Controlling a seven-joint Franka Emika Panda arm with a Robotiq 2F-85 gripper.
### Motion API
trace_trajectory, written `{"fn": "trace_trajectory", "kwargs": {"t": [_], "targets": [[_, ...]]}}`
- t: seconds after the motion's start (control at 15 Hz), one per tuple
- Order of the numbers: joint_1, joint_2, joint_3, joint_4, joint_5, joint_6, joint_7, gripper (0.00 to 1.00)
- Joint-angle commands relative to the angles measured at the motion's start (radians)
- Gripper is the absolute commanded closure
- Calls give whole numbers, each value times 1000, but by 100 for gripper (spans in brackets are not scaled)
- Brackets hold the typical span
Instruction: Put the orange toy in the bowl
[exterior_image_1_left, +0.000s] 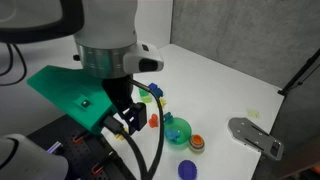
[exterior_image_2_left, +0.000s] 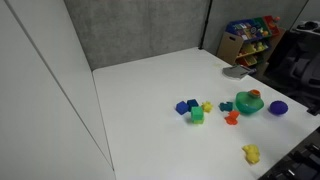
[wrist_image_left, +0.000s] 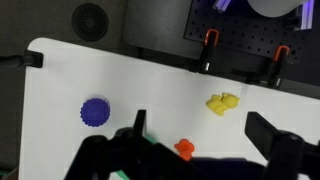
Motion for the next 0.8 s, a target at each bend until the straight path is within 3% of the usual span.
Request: {"fn": "trace_trajectory", "kwargs": {"t": [0.0,0.33,0.73], "targets": [[-5,1,6,2,4,-2,-3,0],[39,59,29,-5,26,86,17,0],[95,220,82,-32,42,315,48,0]]}}
